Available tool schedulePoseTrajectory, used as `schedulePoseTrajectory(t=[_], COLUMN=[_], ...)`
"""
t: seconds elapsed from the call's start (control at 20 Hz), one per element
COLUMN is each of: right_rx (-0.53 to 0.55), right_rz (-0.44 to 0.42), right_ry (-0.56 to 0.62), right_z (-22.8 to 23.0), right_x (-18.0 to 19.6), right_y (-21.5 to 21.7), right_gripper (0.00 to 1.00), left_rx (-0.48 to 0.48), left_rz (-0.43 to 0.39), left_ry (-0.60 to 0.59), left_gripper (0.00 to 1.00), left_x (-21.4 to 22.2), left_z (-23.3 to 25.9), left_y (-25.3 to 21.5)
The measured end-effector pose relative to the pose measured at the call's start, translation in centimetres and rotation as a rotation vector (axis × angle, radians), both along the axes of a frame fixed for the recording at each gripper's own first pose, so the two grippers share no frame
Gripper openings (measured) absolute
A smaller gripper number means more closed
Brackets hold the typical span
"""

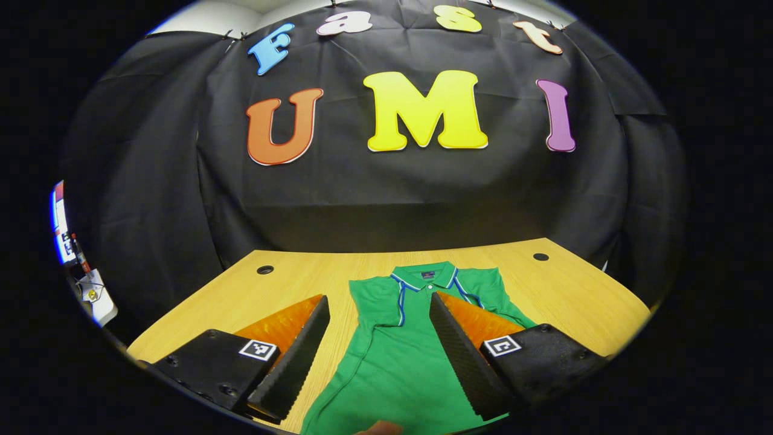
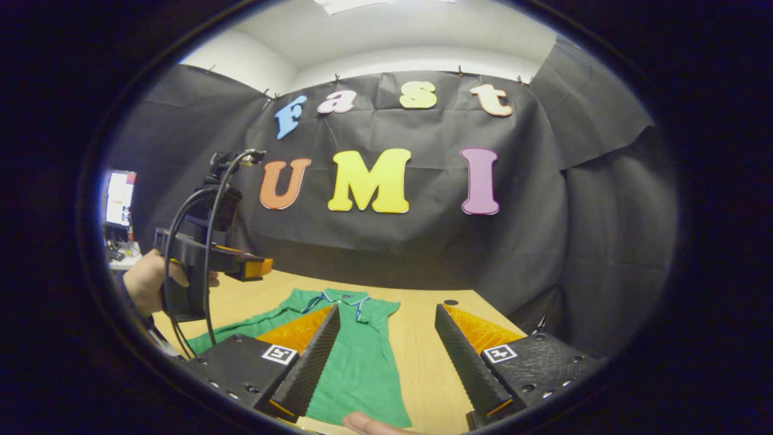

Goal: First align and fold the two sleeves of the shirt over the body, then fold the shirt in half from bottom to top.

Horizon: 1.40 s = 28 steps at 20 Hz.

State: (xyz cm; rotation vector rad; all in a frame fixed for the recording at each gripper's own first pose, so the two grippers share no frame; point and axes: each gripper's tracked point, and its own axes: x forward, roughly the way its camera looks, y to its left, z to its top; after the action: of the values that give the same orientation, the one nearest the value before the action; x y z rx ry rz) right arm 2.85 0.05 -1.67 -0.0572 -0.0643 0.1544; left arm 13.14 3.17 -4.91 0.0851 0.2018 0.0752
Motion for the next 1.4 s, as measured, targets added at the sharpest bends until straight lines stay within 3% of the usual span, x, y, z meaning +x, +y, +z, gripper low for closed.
schedulePoseTrajectory(t=[0.4,0.7,0.85,1.15,1.25,1.4], right_rx=[0.008,-0.041,-0.048,-0.049,-0.044,-0.043], right_rz=[0.007,0.006,-0.027,-0.052,-0.042,-0.052], right_ry=[0.042,0.089,0.079,0.128,0.172,0.273], right_z=[-0.9,-4.7,-5.8,-8.0,-9.8,-13.7], right_x=[-2.2,-4.6,-5.7,-5.0,-4.3,-3.2], right_y=[1.0,0.0,-1.5,-2.0,-1.7,-1.7], right_gripper=[0.95,0.95,0.95,0.97,0.97,0.95], left_rx=[0.011,0.022,-0.005,-0.001,-0.008,-0.016], left_rz=[-0.018,0.015,0.020,0.027,-0.003,0.021], left_ry=[-0.079,-0.019,0.021,-0.025,0.001,0.070], left_gripper=[1.00,1.00,1.00,1.00,1.00,1.00], left_x=[-9.7,-14.4,-15.5,-15.4,-15.1,-14.7], left_z=[-1.3,-7.7,-10.1,-9.0,-10.3,-13.0], left_y=[1.3,3.9,4.7,5.2,4.4,5.6])
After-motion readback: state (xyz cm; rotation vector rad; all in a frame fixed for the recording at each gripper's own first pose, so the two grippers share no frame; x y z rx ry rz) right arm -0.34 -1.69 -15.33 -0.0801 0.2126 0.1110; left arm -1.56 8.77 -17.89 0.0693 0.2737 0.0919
